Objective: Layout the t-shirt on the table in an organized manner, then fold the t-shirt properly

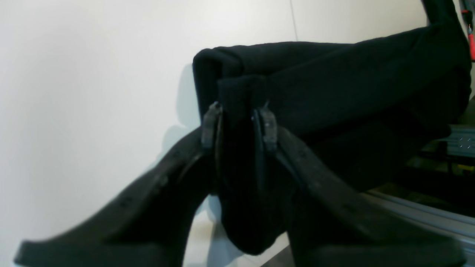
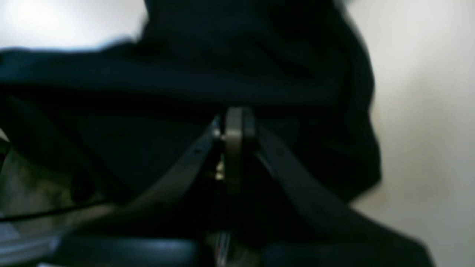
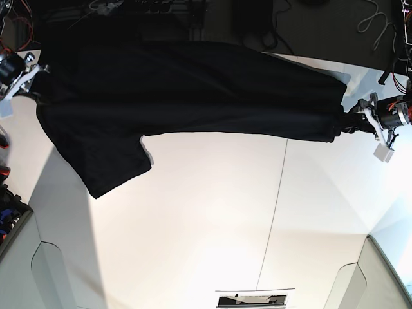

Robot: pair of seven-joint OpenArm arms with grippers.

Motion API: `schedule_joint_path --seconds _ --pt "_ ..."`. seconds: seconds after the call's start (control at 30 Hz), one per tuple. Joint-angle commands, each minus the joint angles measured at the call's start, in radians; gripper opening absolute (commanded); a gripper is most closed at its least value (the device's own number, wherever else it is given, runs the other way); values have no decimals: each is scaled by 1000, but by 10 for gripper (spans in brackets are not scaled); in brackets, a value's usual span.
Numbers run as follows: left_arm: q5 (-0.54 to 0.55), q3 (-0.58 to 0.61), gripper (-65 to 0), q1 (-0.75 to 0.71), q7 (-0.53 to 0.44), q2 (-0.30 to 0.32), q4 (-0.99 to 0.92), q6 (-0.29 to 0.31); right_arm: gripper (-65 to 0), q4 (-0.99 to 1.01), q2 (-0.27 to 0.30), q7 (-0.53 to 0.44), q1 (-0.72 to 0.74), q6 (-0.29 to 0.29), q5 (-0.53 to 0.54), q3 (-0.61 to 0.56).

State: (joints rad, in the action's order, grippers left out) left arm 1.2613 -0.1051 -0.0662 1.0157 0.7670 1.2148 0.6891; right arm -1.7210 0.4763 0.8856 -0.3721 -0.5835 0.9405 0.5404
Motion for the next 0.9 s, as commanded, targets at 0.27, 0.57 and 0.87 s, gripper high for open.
schedule_joint_path --seconds 0.27,0.57,0.87 --pt "-8 -11 -482 16 -17 21 12 9 -650 187 19 -85 47 -4 -90 -140" --pt "-87 -11 -482 16 -49 -30 12 9 -650 407 19 -105 272 -3 -172 -260" --pt "-278 -11 -482 129 -109 -143 10 9 -650 543 19 -135 453 1 -258 -293"
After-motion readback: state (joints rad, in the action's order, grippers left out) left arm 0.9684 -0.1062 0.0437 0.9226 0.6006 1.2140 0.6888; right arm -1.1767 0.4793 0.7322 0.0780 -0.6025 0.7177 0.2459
